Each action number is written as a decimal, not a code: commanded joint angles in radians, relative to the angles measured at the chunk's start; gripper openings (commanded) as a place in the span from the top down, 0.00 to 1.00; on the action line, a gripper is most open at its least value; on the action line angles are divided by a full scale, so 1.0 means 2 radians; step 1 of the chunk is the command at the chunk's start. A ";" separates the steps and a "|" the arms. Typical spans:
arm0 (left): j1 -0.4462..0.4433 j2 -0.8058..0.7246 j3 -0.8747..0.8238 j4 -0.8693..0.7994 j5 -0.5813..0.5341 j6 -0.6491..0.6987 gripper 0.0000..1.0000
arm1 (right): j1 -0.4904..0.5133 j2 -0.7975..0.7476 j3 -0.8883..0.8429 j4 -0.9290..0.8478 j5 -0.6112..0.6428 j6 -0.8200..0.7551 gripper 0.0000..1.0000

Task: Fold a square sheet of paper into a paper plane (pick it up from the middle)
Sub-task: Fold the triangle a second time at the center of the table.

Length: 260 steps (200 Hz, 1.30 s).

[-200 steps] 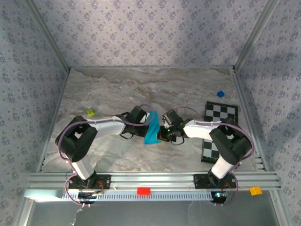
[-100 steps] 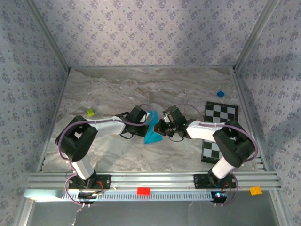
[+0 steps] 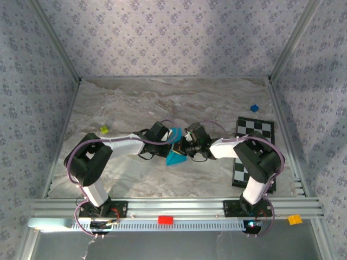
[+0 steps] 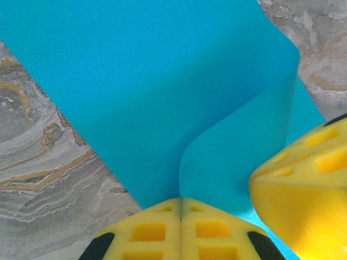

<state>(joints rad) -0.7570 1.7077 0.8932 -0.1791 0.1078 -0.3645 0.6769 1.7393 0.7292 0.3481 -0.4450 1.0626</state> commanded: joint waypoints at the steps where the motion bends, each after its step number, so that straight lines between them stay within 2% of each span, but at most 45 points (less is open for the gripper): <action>1: 0.003 0.010 -0.010 -0.003 0.005 0.002 1.00 | -0.002 0.017 -0.003 0.007 0.002 0.009 1.00; 39: 0.003 0.010 -0.011 -0.007 0.004 0.005 1.00 | -0.006 0.022 -0.037 0.028 0.004 0.021 1.00; 99: 0.003 0.014 -0.009 -0.011 0.004 0.006 1.00 | -0.021 -0.011 0.002 -0.008 -0.003 0.001 1.00; 133: 0.003 0.014 -0.009 -0.012 0.003 0.007 1.00 | -0.034 0.008 0.010 -0.008 -0.007 -0.003 1.00; 197: 0.003 0.014 -0.009 -0.016 0.000 0.007 1.00 | -0.044 0.034 -0.012 -0.034 0.037 0.016 1.00; 233: 0.003 0.015 -0.008 -0.017 -0.001 0.010 1.00 | -0.049 0.004 0.017 -0.046 0.008 -0.001 1.00; 260: 0.003 0.015 -0.007 -0.018 -0.001 0.010 1.00 | -0.054 -0.001 0.030 -0.059 0.010 -0.008 1.00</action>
<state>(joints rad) -0.7563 1.7096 0.8932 -0.1780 0.1116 -0.3634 0.5823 1.7664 0.7494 0.2920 -0.4305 1.0775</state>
